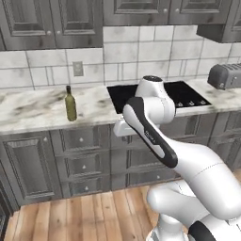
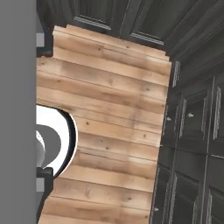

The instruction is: There is a wine glass and glass cup on the dining counter. Place the wine bottle next to the wine glass and the juice bottle next to the glass cup.

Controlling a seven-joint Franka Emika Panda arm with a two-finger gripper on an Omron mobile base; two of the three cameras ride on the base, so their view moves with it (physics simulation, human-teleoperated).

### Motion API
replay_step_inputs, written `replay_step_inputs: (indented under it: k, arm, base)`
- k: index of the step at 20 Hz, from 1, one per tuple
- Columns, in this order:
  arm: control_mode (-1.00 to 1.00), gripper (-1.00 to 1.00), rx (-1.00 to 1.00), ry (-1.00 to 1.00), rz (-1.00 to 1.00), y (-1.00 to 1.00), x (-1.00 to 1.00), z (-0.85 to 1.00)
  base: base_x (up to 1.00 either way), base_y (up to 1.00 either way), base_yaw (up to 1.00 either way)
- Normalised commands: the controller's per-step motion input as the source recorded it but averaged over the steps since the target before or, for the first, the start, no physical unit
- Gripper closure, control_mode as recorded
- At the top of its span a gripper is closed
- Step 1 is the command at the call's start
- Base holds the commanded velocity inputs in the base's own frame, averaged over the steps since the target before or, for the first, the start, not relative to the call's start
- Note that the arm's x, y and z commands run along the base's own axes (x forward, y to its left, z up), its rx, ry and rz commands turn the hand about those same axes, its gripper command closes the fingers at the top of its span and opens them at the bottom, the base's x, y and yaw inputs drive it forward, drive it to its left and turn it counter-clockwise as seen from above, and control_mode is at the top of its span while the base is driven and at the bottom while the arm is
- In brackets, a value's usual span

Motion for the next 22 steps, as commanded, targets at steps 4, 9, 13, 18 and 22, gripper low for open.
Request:
replay_step_inputs:
  k: [4,9,13,18,22]
  arm:
    - [1.00,-1.00,0.00,0.00,0.00,0.00,0.00,0.00]
    - [1.00,-1.00,0.00,0.00,0.00,0.00,0.00,0.00]
    - [1.00,-1.00,0.00,0.00,0.00,0.00,0.00,0.00]
    - [1.00,-1.00,0.00,0.00,0.00,0.00,0.00,0.00]
    - [1.00,-1.00,0.00,0.00,0.00,0.00,0.00,0.00]
  base:
    - [0.64,0.67,-0.12]
    - [0.56,0.72,-0.11]
    - [0.53,0.74,-0.06]
    - [0.57,0.59,-0.02]
    - [0.62,0.31,0.02]
